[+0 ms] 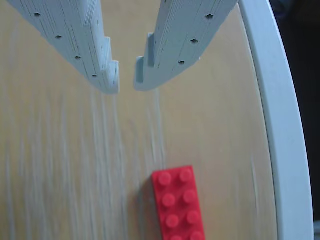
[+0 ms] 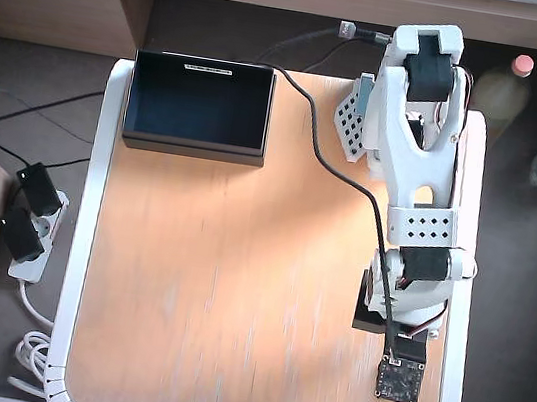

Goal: Grasp a lego block and put it in the bin.

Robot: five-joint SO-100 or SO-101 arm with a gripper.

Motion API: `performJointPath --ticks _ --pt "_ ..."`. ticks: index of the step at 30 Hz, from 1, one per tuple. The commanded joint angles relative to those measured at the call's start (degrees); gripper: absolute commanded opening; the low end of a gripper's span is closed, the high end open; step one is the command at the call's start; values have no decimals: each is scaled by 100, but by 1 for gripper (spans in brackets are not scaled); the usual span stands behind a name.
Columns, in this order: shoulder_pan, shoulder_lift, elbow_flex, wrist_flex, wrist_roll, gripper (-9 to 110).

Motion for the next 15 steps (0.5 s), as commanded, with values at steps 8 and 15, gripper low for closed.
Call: performJointPath --ticks 8,15 --pt "-105 -290 -694 -958 -149 5" --pt "-105 -606 -826 -993 -26 7"
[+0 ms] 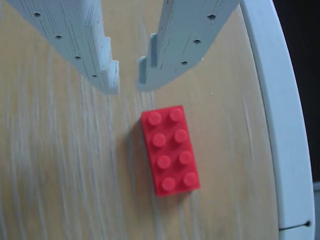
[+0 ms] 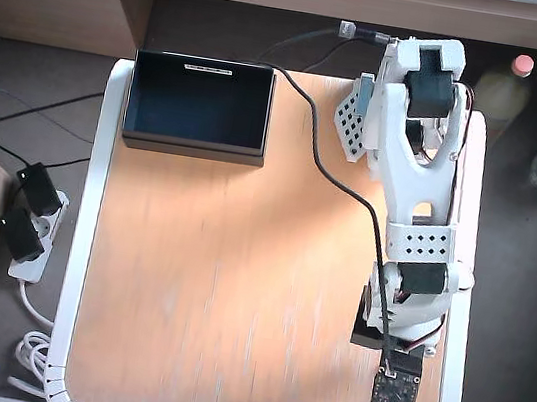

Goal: Grasp a lego block and put it in the bin.

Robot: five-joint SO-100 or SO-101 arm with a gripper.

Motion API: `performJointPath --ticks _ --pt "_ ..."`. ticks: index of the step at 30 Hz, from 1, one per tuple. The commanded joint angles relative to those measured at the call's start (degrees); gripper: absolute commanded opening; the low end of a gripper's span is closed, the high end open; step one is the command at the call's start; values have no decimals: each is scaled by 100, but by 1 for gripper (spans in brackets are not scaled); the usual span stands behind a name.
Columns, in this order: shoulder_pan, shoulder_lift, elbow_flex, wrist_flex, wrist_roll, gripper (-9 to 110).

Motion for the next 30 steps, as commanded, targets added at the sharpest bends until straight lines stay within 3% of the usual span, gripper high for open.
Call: performJointPath --ticks 1,20,30 --pt "-105 -53 -800 -176 141 7" --pt "-167 -615 -1354 -519 501 20" --pt "-211 -835 -1354 -510 448 20"
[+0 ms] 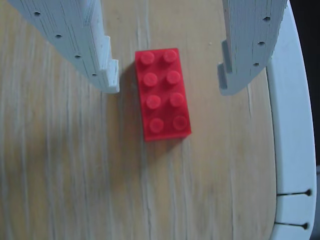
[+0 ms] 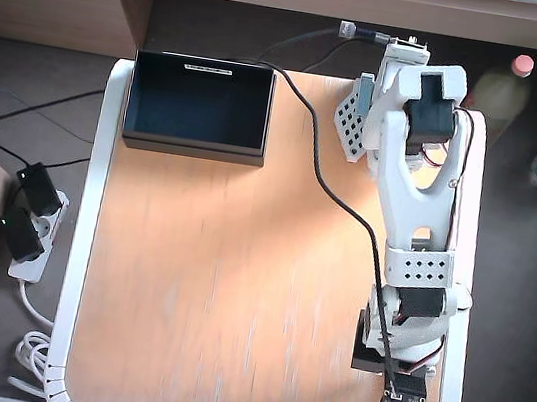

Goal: Grasp a lego block and put it in the bin.

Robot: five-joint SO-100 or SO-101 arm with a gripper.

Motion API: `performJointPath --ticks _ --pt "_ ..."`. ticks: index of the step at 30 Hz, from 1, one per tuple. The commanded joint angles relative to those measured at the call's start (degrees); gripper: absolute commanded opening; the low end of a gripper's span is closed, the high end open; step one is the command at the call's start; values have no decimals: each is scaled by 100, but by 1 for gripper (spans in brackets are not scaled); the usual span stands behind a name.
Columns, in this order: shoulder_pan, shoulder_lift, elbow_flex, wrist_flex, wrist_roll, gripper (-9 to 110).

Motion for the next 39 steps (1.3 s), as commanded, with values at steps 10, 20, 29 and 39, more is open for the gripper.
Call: performJointPath --ticks 10,20,29,39 --pt "-149 -167 -712 -246 -44 20" --pt "-35 -211 -712 -396 70 20" --pt "97 -255 -712 -404 176 17" --pt "185 -325 -703 -448 246 10"
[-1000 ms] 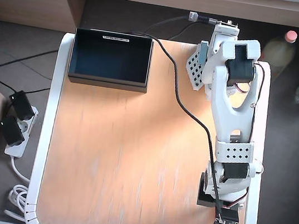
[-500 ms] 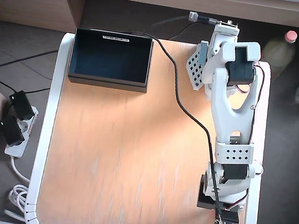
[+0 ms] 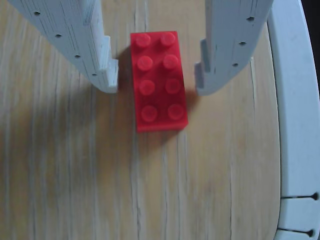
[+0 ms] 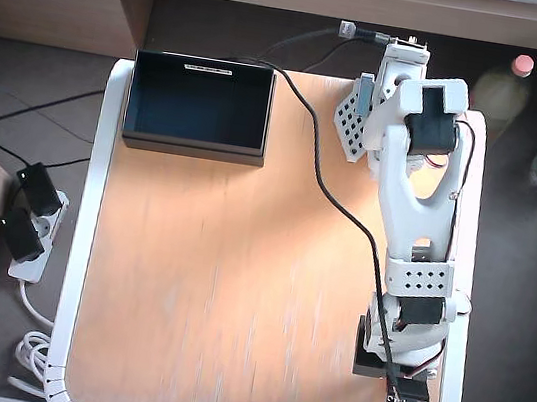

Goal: Grasp a lego block and put it in the bin.

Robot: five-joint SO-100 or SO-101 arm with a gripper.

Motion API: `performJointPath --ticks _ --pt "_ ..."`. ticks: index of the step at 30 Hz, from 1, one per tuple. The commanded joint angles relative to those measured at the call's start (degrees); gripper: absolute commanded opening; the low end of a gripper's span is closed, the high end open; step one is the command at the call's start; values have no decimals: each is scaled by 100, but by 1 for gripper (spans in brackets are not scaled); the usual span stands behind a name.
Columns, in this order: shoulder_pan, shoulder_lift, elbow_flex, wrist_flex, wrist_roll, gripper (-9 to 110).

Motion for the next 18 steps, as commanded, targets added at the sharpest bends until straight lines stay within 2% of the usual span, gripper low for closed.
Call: performJointPath --ticks 1,6,18 --pt "44 62 -650 -176 62 8" --pt "53 62 -650 -176 62 0" --pt "299 387 -650 -123 -97 0"
